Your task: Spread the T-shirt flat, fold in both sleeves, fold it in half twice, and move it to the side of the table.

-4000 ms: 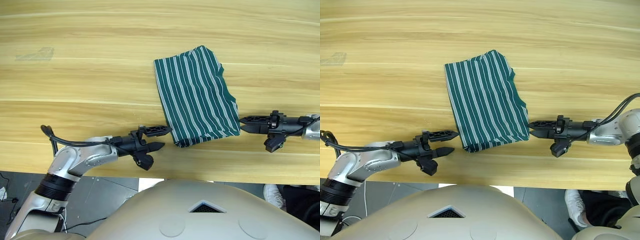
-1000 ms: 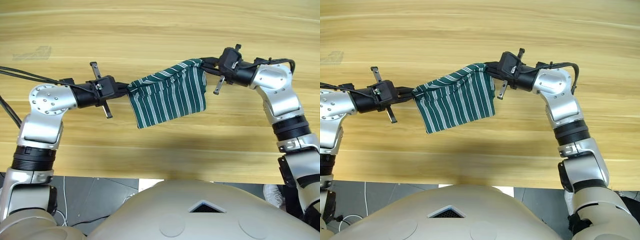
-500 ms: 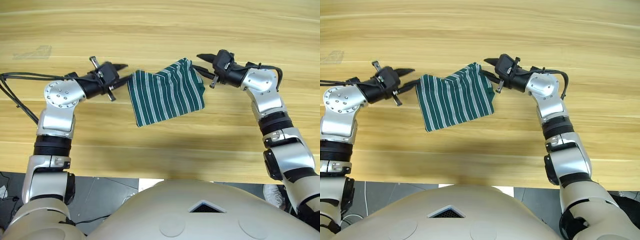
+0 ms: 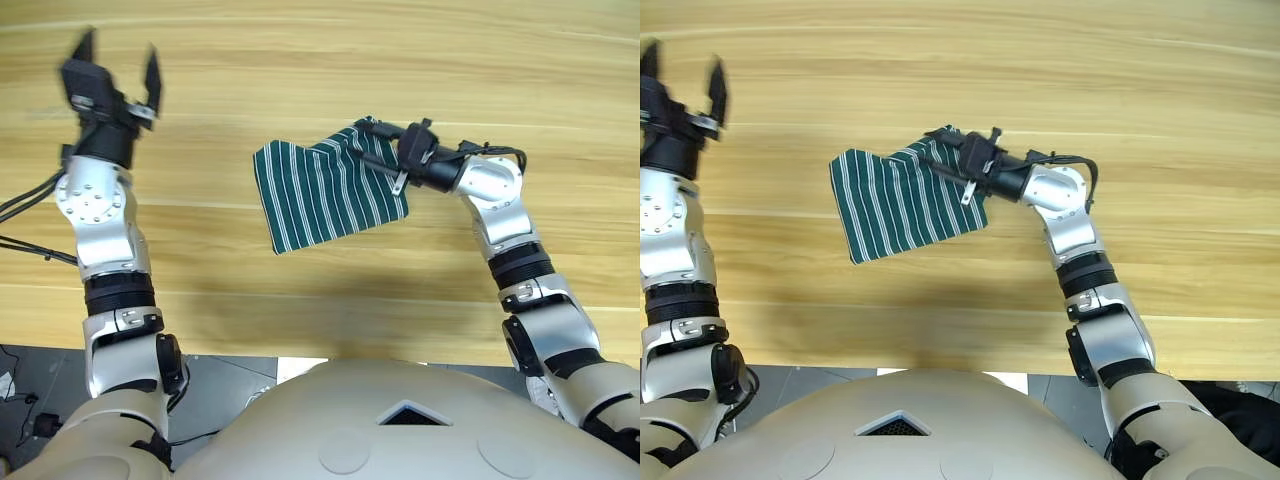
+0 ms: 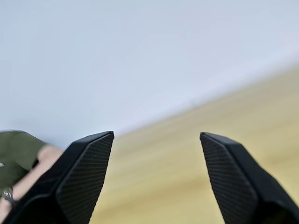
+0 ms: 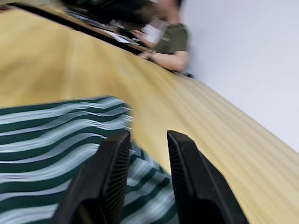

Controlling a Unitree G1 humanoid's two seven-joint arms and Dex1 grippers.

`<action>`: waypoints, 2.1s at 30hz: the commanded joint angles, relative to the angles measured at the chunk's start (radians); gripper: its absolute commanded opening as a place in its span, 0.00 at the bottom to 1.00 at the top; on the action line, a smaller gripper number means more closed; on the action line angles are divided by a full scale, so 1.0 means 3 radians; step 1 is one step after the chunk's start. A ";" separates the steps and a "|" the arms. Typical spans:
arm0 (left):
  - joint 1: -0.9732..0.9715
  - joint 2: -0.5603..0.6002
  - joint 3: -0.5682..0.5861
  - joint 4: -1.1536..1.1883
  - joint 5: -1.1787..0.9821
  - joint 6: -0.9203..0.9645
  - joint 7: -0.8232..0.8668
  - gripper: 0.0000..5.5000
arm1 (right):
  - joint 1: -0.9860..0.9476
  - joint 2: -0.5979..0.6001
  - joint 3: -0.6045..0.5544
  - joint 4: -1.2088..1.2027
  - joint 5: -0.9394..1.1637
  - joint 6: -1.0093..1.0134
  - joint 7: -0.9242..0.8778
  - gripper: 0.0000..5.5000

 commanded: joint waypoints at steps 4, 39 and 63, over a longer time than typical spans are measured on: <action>0.0340 -0.0275 0.0075 -0.0763 -0.0246 0.0171 0.0084 0.62 | -0.0151 0.0198 0.0194 0.0353 -0.0349 -0.0112 -0.0095 0.26; 0.0790 -0.0676 -0.0238 -0.0951 0.0112 0.0071 0.0135 0.63 | 0.0029 -0.1332 -0.1707 0.2890 0.0032 0.1372 -0.2597 0.00; 0.0600 -0.1489 -0.0998 -0.0964 0.0746 -0.0216 0.0628 0.63 | 0.0317 0.0081 -0.1244 -0.0114 0.0342 -0.0582 -0.2774 0.00</action>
